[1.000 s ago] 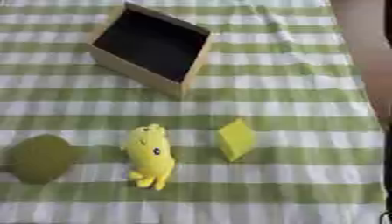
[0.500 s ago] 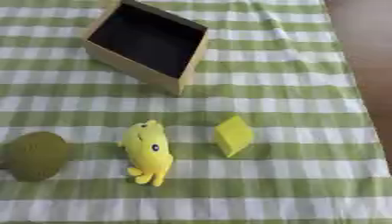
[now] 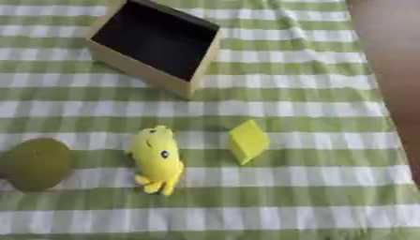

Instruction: Pick up objects on the table and place them in the box.

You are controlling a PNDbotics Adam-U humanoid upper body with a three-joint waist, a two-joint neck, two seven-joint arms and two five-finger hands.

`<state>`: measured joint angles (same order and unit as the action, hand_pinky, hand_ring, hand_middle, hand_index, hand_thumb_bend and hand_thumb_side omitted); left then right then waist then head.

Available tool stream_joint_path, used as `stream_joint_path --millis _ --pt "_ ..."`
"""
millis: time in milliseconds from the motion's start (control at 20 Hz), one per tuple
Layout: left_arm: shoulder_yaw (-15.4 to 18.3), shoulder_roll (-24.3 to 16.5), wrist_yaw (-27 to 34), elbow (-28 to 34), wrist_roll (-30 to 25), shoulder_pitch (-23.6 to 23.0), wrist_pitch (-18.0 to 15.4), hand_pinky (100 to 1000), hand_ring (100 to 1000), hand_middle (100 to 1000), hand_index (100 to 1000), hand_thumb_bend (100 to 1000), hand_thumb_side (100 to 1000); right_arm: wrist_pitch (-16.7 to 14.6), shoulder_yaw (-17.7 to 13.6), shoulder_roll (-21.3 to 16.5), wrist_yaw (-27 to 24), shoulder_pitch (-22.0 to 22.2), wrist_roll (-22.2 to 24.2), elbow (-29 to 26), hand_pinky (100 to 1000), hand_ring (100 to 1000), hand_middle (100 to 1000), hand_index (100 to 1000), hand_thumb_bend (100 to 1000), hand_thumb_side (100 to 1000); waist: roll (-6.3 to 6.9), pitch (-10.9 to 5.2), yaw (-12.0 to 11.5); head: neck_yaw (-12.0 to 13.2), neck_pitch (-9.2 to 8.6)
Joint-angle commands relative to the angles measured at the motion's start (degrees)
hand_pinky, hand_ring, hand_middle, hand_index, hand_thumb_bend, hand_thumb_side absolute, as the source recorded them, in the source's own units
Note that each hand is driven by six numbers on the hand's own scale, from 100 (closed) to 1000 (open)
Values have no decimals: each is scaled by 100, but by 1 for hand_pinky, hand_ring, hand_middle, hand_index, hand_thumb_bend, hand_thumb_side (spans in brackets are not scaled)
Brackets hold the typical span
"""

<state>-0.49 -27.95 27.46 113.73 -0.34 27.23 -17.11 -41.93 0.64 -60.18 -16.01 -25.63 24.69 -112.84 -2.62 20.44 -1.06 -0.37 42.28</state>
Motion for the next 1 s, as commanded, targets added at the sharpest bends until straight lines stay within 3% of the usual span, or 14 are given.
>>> stream_joint_path --millis 50,300,600,1000 --pt "-9 -226 -46 86 -35 30 -71 696 780 722 829 100 581 -1004 192 -516 513 -88 860 -166 917 1000 829 943 100 202 -53 -220 -8 -35 11" --pt "-36 -283 -64 86 -84 -16 -94 695 781 723 829 100 580 -1004 562 -677 923 -275 709 -175 934 1000 829 948 100 212 -74 -222 -17 -50 25" --pt "-65 -333 -61 86 -120 -41 -90 694 780 722 826 100 578 -1004 1016 -763 1157 -492 848 -175 957 1000 830 958 100 226 -95 -243 -30 -81 20" --pt "-114 -344 -52 86 -184 -47 -46 693 781 723 826 100 578 -1004 1612 -768 1504 -794 1009 -175 989 1000 829 977 100 375 -118 -255 -57 -140 34"
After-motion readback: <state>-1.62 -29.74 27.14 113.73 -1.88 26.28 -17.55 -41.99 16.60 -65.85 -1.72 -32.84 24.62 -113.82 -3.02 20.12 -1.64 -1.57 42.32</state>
